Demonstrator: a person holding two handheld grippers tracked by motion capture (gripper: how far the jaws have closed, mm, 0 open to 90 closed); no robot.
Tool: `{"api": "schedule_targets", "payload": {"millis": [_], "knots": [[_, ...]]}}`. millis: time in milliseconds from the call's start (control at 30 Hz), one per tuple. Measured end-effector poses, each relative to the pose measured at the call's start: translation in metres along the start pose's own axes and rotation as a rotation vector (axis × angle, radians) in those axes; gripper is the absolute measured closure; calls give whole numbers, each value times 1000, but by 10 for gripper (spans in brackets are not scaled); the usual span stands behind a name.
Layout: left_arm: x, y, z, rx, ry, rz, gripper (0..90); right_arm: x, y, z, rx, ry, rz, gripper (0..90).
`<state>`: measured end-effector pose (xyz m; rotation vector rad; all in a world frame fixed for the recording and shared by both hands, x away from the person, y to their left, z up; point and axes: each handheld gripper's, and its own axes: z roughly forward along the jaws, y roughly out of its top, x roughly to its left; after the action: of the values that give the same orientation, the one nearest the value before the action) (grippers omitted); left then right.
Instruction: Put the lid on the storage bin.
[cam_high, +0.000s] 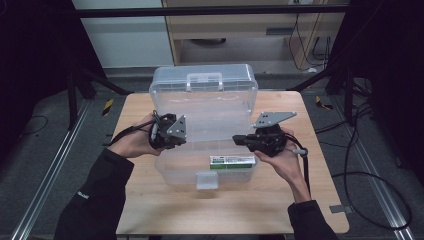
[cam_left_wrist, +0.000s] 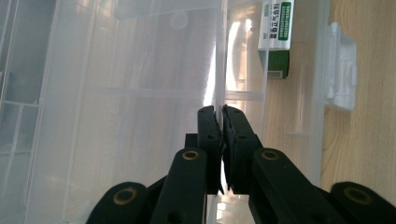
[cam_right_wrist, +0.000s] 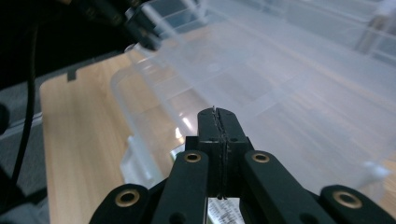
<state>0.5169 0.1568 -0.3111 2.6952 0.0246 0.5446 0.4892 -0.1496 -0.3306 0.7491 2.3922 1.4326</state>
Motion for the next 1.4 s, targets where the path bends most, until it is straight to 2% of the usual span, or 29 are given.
{"api": "schedule_targets", "payload": {"millis": [33, 67, 233, 267, 300, 367, 467, 767, 1200, 1400], "knots": [[0, 0, 0, 0, 0, -1, 859, -4, 1, -3, -22, -29, 26, 900], [0, 0, 0, 0, -1, -1, 859, -4, 1, -3, -22, -29, 26, 900], [-1, 0, 0, -1, -5, -3, 859, -15, 1, -8, -97, -102, 87, 900], [-1, 0, 0, -2, -6, -3, 859, -19, 1, -8, -107, -140, 102, 900], [-1, 0, 1, -10, -9, 2, 859, -19, 1, -8, -107, -140, 102, 900], [-1, 0, 1, -10, -10, 1, 859, -26, 0, -9, -125, -180, 125, 900], [-2, -1, 1, -10, -13, 0, 859, -30, 0, -10, -137, -204, 137, 900], [-5, -2, 1, -9, -15, -7, 859, -36, -1, -8, -145, -234, 155, 900], [-8, -3, 3, -14, -29, -8, 858, -39, -1, -8, -143, -247, 168, 900], [-10, -4, 4, -15, -47, -5, 857, -39, -2, -7, -122, -254, 167, 900]]}}
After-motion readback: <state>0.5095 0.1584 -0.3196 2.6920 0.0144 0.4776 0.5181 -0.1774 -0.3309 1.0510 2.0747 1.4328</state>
